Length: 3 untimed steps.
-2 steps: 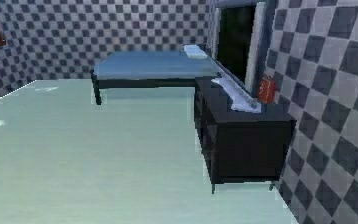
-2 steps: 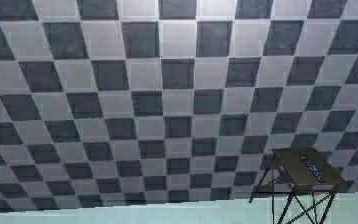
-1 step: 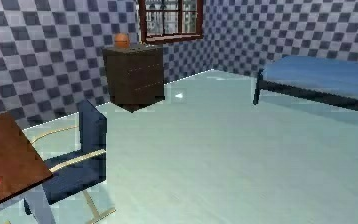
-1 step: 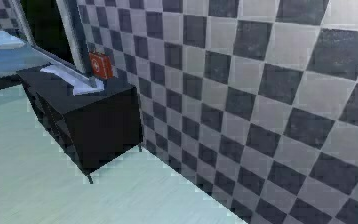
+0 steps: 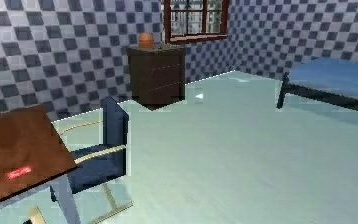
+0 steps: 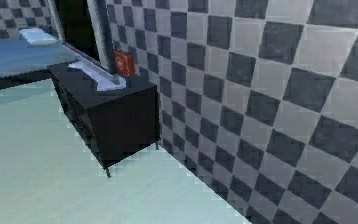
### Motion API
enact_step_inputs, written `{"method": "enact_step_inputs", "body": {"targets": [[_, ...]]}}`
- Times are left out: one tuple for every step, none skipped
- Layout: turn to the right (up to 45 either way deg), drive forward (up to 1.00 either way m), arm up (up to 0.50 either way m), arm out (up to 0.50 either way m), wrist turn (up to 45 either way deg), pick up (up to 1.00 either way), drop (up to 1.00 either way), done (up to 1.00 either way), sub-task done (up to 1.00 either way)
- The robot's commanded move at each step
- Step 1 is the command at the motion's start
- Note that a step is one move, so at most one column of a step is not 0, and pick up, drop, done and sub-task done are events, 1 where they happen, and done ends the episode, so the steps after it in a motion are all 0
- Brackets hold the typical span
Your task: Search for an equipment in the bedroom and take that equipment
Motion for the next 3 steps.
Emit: {"method": "enact_step_inputs", "body": {"targets": [[0.0, 1.0, 0.0, 0.0, 0.0, 0.0, 0.0, 0.0, 0.0], [-3.0, 0.0, 0.0, 0.0, 0.0, 0.0, 0.0, 0.0, 0.0], [0.0, 0.8, 0.0, 0.0, 0.0, 0.0, 0.0, 0.0, 0.0]]}}
